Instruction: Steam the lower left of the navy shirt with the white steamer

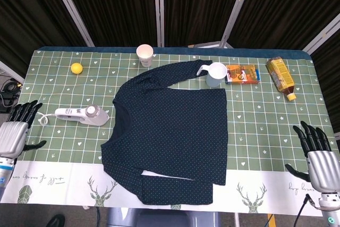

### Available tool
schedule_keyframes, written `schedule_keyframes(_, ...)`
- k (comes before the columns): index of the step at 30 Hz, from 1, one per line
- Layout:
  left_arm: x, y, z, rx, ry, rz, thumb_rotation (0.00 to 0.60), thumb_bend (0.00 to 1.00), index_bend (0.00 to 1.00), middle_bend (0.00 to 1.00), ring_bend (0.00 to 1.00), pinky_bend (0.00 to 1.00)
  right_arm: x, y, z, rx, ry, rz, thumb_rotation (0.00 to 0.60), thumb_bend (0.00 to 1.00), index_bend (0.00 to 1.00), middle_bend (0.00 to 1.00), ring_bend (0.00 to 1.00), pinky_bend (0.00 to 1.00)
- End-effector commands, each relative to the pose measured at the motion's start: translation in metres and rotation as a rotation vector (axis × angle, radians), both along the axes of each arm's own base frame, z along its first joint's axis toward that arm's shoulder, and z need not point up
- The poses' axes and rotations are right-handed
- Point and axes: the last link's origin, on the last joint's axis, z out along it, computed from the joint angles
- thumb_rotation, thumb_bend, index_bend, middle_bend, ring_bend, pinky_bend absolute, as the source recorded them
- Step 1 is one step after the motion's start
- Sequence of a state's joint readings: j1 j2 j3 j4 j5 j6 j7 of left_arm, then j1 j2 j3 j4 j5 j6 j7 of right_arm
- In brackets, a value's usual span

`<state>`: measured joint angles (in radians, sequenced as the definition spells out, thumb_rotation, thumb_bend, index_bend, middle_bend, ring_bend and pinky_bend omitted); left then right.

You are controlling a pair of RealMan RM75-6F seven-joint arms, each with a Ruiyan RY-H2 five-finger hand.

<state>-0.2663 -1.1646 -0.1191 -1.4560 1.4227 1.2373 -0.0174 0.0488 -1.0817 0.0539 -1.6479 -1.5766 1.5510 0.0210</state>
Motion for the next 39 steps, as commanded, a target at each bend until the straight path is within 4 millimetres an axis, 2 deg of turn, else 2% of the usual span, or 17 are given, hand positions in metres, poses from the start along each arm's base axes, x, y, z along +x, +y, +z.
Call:
schedule_keyframes(1, 0.003, 0.042, -0.016, -0.029, 0.040, -0.004, 0.600, 0.02, 0.00, 0.00, 0.00, 0.00, -0.002, -0.003, -0.001, -0.001, 0.007, -0.014, 0.600, 0.00, 0.00, 0.00, 0.00, 0.00)
schedule_keyframes(4, 0.004, 0.058, -0.031, -0.069, 0.072, -0.023, 0.600, 0.05, 0.00, 0.00, 0.00, 0.00, -0.004, -0.007, -0.003, 0.007, -0.003, -0.025, 0.600, 0.00, 0.00, 0.00, 0.00, 0.00)
schedule_keyframes(9, 0.005, 0.073, -0.052, -0.120, 0.088, -0.055, 0.600, 0.24, 0.00, 0.00, 0.00, 0.00, -0.009, -0.010, -0.002, 0.005, 0.000, -0.042, 0.600, 0.00, 0.00, 0.00, 0.00, 0.00)
schedule_keyframes(15, 0.004, 0.087, -0.071, -0.148, 0.097, -0.064, 0.600, 0.32, 0.00, 0.00, 0.00, 0.00, -0.011, -0.010, -0.001, -0.003, -0.001, -0.052, 0.600, 0.00, 0.00, 0.00, 0.00, 0.00)
schedule_keyframes(28, 0.003, 0.107, -0.094, -0.160, 0.077, -0.026, 0.600, 0.36, 0.00, 0.00, 0.00, 0.00, -0.013, -0.011, -0.002, 0.000, 0.001, -0.057, 0.600, 0.00, 0.00, 0.00, 0.00, 0.00)
schedule_keyframes(36, 0.003, 0.120, -0.101, -0.142, 0.111, -0.026, 0.600, 0.39, 0.06, 0.00, 0.00, 0.01, -0.014, -0.011, -0.003, 0.000, 0.002, -0.063, 0.600, 0.00, 0.00, 0.00, 0.00, 0.00)
schedule_keyframes(37, 0.002, 0.122, -0.102, -0.143, 0.119, -0.015, 0.600, 0.39, 0.06, 0.00, 0.01, 0.02, -0.014, -0.011, -0.003, 0.000, 0.002, -0.064, 0.600, 0.00, 0.00, 0.00, 0.00, 0.00)
schedule_keyframes(39, 0.002, 0.124, -0.105, -0.148, 0.120, -0.003, 0.600, 0.39, 0.11, 0.07, 0.11, 0.11, -0.014, -0.012, -0.003, 0.000, 0.003, -0.064, 0.600, 0.00, 0.00, 0.00, 0.00, 0.00)
